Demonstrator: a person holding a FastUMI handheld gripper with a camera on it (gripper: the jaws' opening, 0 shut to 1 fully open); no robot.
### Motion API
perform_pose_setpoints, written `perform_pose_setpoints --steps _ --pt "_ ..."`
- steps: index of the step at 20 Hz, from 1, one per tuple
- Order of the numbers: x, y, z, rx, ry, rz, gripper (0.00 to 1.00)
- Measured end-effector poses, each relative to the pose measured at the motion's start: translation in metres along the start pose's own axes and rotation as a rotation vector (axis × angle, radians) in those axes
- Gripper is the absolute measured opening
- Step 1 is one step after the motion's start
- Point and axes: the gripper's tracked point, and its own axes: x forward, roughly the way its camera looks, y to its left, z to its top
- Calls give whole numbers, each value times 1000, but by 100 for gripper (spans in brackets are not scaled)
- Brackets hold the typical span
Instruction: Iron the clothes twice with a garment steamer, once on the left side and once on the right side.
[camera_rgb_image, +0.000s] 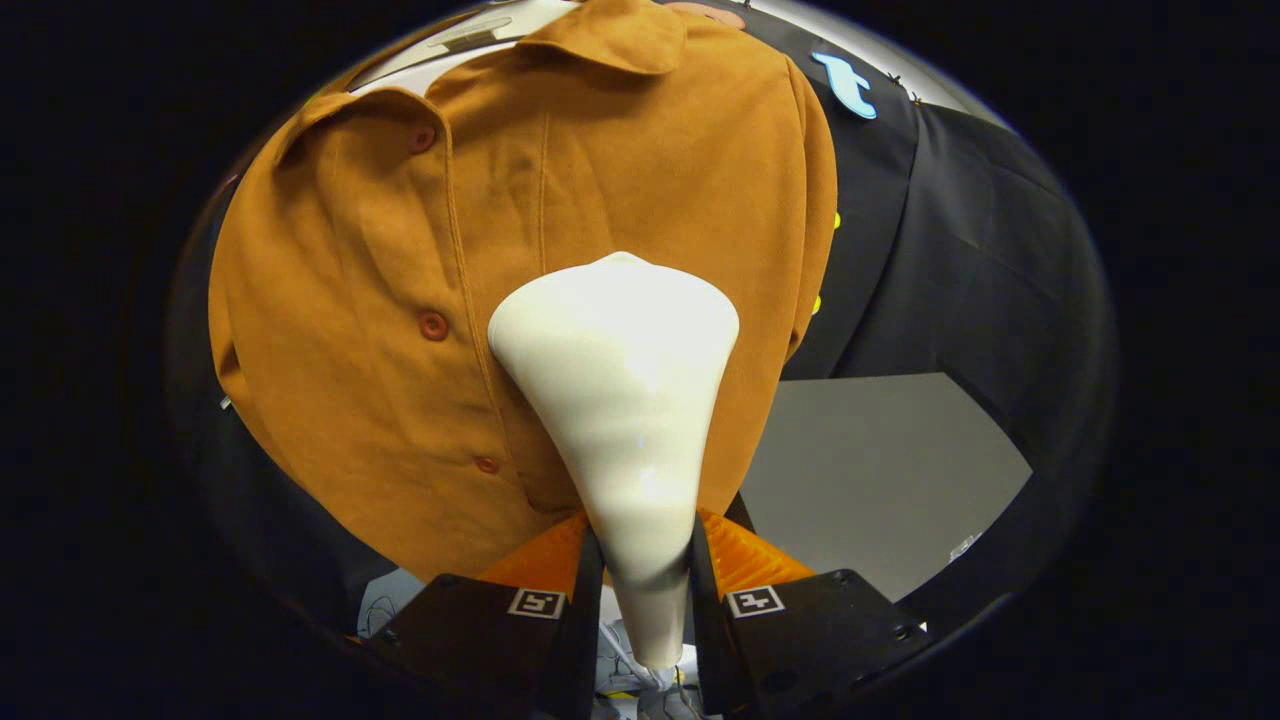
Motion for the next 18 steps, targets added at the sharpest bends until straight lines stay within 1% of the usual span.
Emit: perform_pose_setpoints --steps 8,18 --pt "22 -5 -52 2 115 5 44" --pt "43 -7 -97 -6 238 16 44"
